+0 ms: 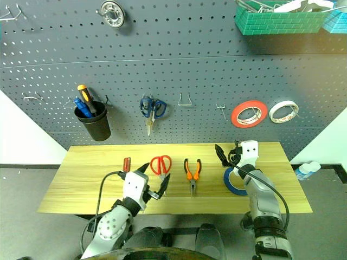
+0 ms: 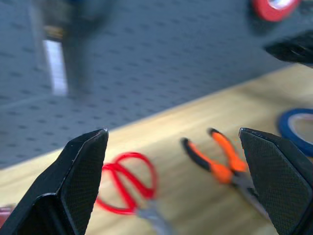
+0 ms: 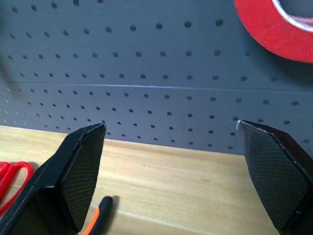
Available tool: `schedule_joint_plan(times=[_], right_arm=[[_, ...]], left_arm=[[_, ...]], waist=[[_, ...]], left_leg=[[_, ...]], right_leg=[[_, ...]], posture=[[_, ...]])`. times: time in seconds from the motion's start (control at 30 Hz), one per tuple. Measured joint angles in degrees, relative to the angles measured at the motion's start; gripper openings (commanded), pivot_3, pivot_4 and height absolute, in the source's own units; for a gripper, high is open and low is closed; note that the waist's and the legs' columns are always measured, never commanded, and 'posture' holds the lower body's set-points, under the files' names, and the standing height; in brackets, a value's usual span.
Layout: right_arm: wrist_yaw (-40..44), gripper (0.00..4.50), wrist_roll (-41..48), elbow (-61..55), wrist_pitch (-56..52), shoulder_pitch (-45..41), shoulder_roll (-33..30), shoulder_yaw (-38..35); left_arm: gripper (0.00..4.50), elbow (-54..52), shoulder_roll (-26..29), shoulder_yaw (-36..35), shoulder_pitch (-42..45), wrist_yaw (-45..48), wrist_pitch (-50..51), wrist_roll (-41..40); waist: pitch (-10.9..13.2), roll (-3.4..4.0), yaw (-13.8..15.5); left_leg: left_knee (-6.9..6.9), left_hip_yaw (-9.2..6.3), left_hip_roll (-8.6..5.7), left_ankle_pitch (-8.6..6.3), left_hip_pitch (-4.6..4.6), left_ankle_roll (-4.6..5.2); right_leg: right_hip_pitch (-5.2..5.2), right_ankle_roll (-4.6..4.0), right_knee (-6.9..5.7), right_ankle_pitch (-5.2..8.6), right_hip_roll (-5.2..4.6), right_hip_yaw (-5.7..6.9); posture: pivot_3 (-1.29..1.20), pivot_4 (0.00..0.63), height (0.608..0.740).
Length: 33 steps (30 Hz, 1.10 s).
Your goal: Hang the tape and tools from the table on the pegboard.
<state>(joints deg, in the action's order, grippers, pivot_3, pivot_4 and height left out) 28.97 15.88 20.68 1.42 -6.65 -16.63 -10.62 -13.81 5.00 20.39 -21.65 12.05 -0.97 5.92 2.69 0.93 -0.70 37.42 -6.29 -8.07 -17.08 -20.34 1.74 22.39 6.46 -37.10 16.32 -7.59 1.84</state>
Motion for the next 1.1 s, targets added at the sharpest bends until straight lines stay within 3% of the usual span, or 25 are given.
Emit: schedule_joint_plan(times=[0.27, 0.77, 1.1], right_arm=[[0.6, 4.50, 0.1, 1.2, 0.0, -0.6, 0.1, 0.1], [0.7, 4.50, 0.1, 1.4, 0.0, -0.7, 0.3, 0.1], [0.5, 4.50, 0.0, 1.4, 0.0, -0.9, 1.0, 0.2]], left_arm=[[4.48, 2.7, -1.8, 7.6, 0.2, 0.3, -1.1, 2.3], [4.48, 13.0, -1.8, 11.4, 0.4, -0.9, -3.6, 3.5], [4.48, 13.3, -1.8, 11.5, 0.4, -3.4, -5.2, 4.5]], waist=[[0.0, -0.02, 0.1], [-0.1, 0.16, 0.1], [-0.1, 0.18, 0.0]], left_leg=[[0.02, 0.04, -0.01, -0.02, -0.03, 0.03], [0.02, 0.04, 0.02, -0.02, -0.02, 0.04], [0.02, 0.04, 0.02, -0.02, -0.02, 0.03]], right_leg=[[0.01, 0.01, 0.03, 0.00, -0.01, -0.03], [0.01, 0.02, 0.01, -0.01, -0.02, -0.03], [0.01, 0.02, 0.01, -0.01, -0.02, -0.03]], posture=[[-0.11, 0.000, 0.736], [-0.11, 0.000, 0.736], [-0.13, 0.000, 0.736]])
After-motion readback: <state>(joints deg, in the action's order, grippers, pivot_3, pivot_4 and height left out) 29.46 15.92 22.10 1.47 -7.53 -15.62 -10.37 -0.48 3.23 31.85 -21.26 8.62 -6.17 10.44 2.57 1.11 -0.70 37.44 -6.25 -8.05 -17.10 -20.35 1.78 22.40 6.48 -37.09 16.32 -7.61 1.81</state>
